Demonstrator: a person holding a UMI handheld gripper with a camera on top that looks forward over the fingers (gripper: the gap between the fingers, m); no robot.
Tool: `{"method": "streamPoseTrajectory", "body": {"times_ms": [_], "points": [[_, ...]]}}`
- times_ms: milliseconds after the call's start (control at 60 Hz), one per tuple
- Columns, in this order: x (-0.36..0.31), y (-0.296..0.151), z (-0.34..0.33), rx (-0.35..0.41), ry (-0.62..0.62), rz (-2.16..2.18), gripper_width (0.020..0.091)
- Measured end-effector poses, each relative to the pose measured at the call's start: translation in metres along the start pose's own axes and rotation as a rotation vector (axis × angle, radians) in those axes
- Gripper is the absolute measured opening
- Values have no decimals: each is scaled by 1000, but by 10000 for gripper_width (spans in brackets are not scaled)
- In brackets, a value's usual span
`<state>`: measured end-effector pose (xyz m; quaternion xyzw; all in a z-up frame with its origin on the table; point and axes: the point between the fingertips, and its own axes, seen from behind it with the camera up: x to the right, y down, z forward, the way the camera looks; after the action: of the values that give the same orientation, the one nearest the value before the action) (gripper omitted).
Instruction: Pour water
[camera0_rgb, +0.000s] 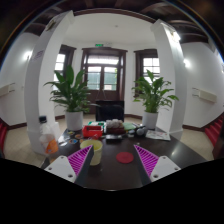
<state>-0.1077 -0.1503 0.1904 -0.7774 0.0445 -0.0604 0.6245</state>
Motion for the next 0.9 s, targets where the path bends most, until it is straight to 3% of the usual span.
{"method": "streamPoseTrajectory", "body": {"times_ms": [100,117,333,483,900], "points": [[-38,22,-11,-13,-77,-8,796],[-32,6,-7,-17,-88,-11,798],[-96,10,-12,-40,-263,-35,804],[-107,-21,12,15,-294,-27,804],[-123,-62,76,77,-319,43,792]]}}
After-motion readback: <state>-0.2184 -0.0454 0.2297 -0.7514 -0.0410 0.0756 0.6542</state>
